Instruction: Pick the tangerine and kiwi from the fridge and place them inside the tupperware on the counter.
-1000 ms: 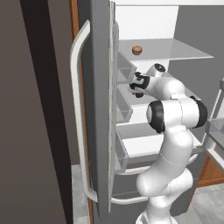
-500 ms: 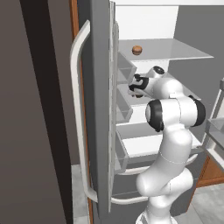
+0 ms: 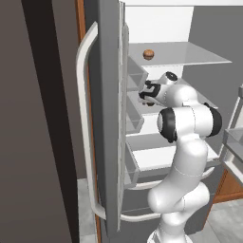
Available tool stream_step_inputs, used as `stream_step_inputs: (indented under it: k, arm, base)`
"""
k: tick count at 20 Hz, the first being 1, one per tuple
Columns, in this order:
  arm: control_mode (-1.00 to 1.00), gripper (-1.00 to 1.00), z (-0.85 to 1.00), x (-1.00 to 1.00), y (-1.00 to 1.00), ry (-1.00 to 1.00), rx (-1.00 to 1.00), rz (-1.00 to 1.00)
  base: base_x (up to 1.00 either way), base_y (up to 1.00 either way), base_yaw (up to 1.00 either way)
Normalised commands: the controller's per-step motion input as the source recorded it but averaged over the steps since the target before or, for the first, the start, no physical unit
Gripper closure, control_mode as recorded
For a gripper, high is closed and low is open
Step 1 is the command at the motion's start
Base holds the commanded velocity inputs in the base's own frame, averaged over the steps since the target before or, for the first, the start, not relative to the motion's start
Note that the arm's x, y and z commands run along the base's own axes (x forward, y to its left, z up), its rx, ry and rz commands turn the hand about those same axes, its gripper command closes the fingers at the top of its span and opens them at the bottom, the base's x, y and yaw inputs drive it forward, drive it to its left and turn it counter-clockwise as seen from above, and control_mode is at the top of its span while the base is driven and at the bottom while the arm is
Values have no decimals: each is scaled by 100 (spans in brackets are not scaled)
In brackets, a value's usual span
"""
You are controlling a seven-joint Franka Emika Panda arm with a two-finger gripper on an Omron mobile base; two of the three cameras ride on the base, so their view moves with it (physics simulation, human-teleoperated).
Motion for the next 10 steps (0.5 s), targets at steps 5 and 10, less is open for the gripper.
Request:
stream_step_inputs:
  k: [5, 10]
  arm:
    - [-100, 100, -18, 4, 8, 0, 0, 0]
    - [-100, 100, -24, 0, 7, 0, 0, 2]
  base:
    - [0, 0, 0]
    - [0, 0, 0]
